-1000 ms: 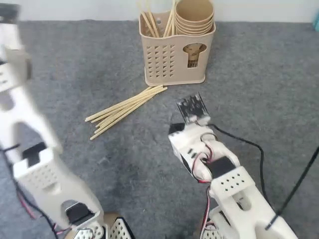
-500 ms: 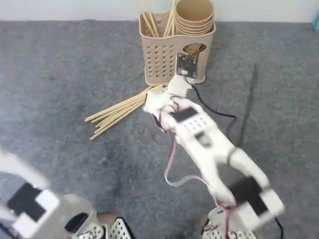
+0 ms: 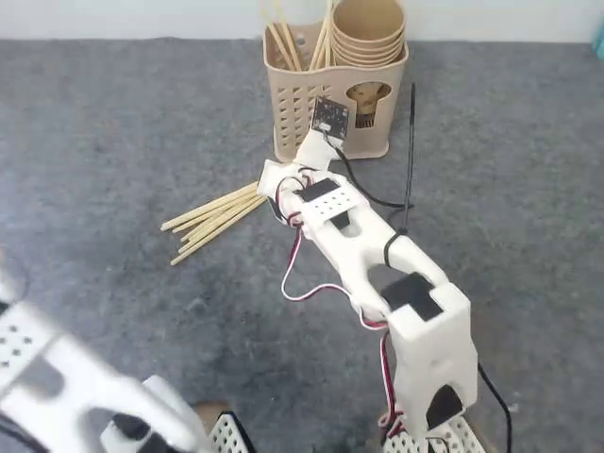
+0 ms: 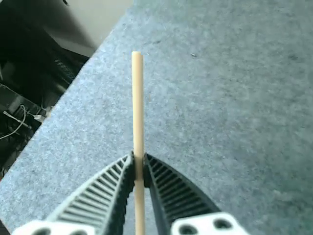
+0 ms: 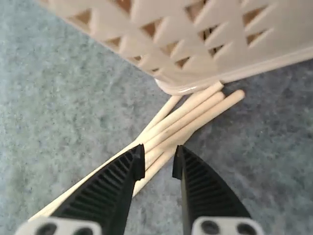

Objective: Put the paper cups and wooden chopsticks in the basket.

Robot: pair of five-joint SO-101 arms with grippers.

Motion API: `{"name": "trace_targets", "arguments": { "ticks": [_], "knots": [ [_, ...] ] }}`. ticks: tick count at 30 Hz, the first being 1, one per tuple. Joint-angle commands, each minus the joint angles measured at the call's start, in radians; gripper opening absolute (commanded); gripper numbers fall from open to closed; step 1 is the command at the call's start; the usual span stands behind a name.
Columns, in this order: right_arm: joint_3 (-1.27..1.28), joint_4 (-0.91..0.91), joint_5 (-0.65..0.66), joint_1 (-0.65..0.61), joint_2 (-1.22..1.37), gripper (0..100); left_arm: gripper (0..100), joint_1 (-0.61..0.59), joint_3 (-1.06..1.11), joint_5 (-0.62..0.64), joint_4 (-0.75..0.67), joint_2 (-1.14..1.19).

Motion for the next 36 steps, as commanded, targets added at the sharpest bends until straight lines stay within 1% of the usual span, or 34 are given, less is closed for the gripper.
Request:
{"name": "trace_targets", "arguments": {
  "ticks": [1, 4, 7, 11, 13, 17, 29, 34, 36],
  "knots": [
    [-0.089, -0.021, -0.012, 0.033, 0.012, 11.4, 1, 0.035, 0.09, -0.009, -0.043, -0.12],
    [-0.135, -0.021, -0.014, 0.056, 0.068, 11.2, 1, 0.037, 0.096, -0.009, -0.043, -0.118],
    [-0.172, -0.018, -0.014, 0.064, 0.113, 8.9, 1, 0.032, 0.096, -0.009, -0.043, -0.118],
    [-0.229, 0.067, -0.015, 0.065, 0.137, 0.1, 1, 0.025, 0.094, -0.009, -0.043, -0.118],
    [-0.241, 0.108, -0.015, 0.065, 0.137, 1.4, 1, 0.003, 0.09, -0.009, -0.044, -0.118],
    [-0.244, 0.177, -0.015, 0.064, 0.12, 0.8, 1, -0.008, 0.088, -0.009, -0.046, -0.12],
    [-0.238, 0.638, -0.011, 0.059, -0.196, 0.8, 1, -0.006, 0.088, -0.009, -0.044, -0.12],
    [-0.238, 0.763, -0.009, 0.064, -0.354, 0.8, 1, 0.0, 0.094, -0.006, -0.044, -0.12],
    [-0.236, 0.799, -0.009, 0.065, -0.417, 0.8, 1, 0.017, 0.096, 0.035, -0.044, -0.124]
  ]
}}
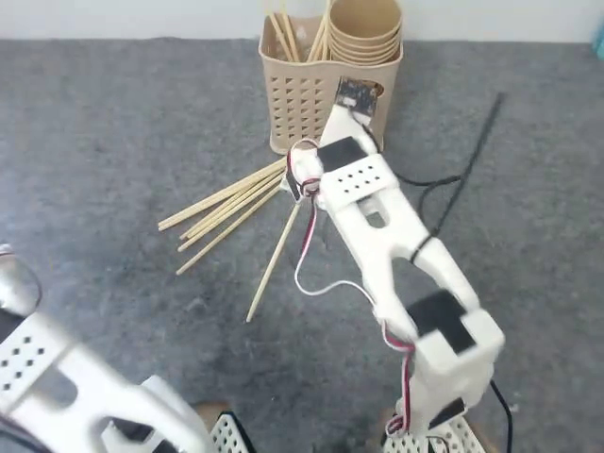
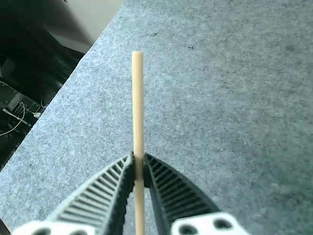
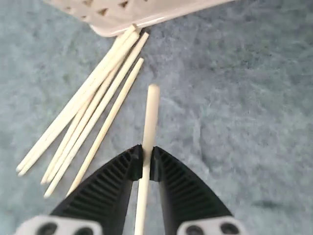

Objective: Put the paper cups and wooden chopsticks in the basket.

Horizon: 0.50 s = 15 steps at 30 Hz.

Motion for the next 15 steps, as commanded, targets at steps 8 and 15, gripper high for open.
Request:
{"name": "trace_targets", "arguments": {
  "ticks": [8, 15],
  "knots": [
    [0.166, 0.004, 0.107, 0.018, -0.526, 0.8, 1, 0.186, -0.005, 0.253, -0.071, -0.043],
    [0.508, -0.297, 0.358, 0.084, -0.921, 0.8, 1, 0.287, 0.015, 0.399, -0.098, -0.044]
  ]
}}
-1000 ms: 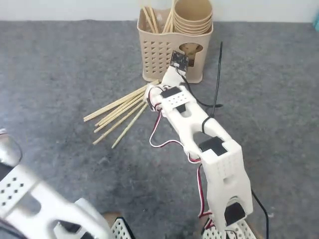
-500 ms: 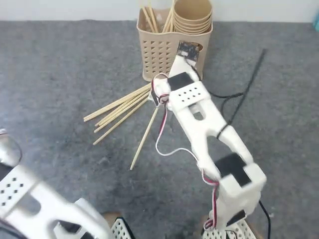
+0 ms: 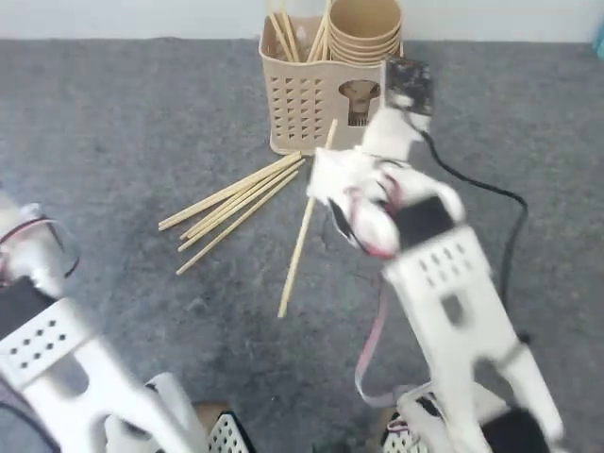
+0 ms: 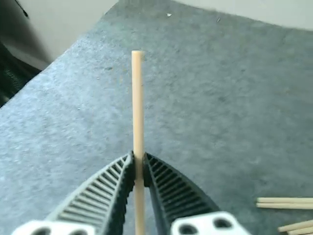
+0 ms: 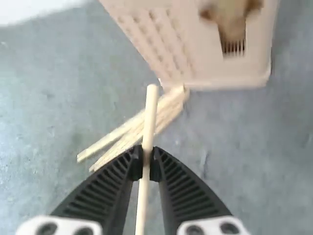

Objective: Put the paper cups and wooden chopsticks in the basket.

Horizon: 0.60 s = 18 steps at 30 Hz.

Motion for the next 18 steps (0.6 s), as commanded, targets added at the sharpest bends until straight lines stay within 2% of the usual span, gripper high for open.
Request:
{"name": "trace_targets", "arguments": {
  "ticks": [1, 5, 10, 13, 18],
  "knots": [
    [0.101, -0.17, 0.083, 0.05, -0.214, 0.8, 1, 0.081, 0.039, 0.121, -0.026, -0.044],
    [0.117, -0.271, 0.13, 0.105, -0.272, 0.8, 1, 0.193, 0.188, 0.244, -0.058, -0.089],
    [0.117, -0.452, 0.242, 0.136, -0.274, 0.8, 1, 0.318, 0.464, 0.365, -0.256, -0.287],
    [0.121, -0.619, 0.313, 0.133, -0.272, 0.8, 1, 0.341, 0.598, 0.411, -0.345, -0.443],
    [0.098, -0.943, 0.393, 0.13, -0.209, 0.8, 1, 0.344, 0.849, 0.414, -0.488, -0.713]
  ]
}}
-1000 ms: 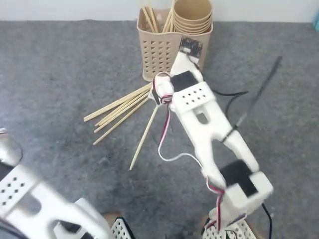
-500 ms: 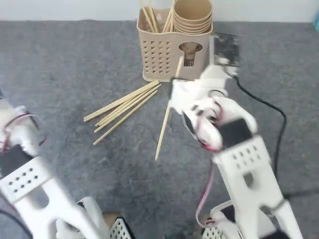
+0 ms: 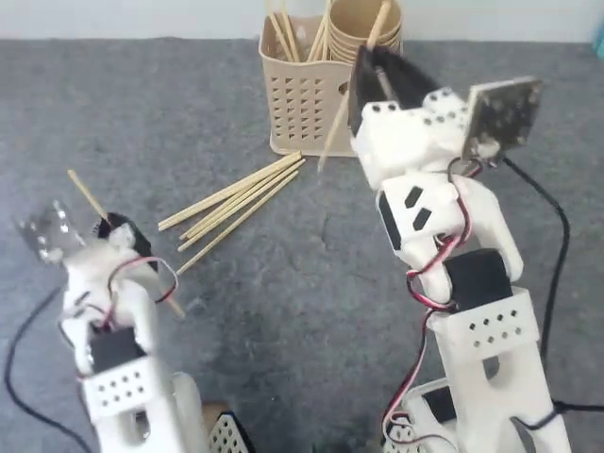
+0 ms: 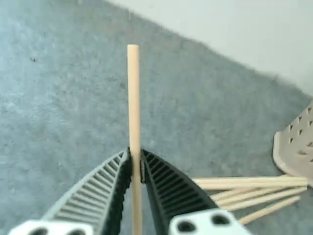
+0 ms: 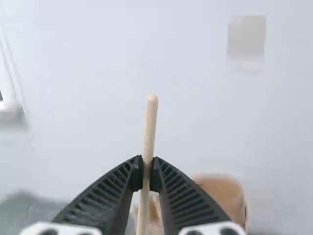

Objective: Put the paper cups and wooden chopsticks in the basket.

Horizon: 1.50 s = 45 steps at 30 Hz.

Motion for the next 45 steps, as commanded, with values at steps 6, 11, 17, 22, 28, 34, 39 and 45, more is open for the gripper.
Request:
{"name": "trace_targets", "arguments": {
  "ticks": [6, 11, 17, 22, 28, 34, 39, 45],
  "knots": [
    [-0.285, -0.32, 0.063, 0.007, 0.303, 0.8, 1, 0.015, 0.263, 0.02, -0.032, -0.546],
    [-0.609, -0.32, 0.074, -0.025, 0.613, 0.8, 1, 0.015, 0.26, 0.02, -0.052, -0.509],
    [-1.051, -0.318, 0.338, -0.065, 1.012, 0.8, 1, 0.015, 0.26, 0.017, -0.057, -0.509],
    [-1.26, -0.311, 0.414, -0.079, 1.25, 0.8, 1, 0.015, 0.272, 0.015, -0.058, -0.516],
    [-1.321, -0.093, 0.411, -0.079, 1.307, 2.0, 1, 0.015, 0.277, 0.015, -0.058, -0.528],
    [-1.323, 0.074, 0.408, -0.067, 1.285, 12.1, 1, 0.015, 0.278, 0.015, -0.058, -0.528],
    [-1.323, 0.194, 0.305, -0.044, 1.191, 10.7, 1, 0.015, 0.278, 0.014, -0.058, -0.528],
    [-1.323, 0.544, 0.186, -0.033, 0.99, 10.5, 1, 0.015, 0.28, 0.014, -0.057, -0.528]
  ]
}}
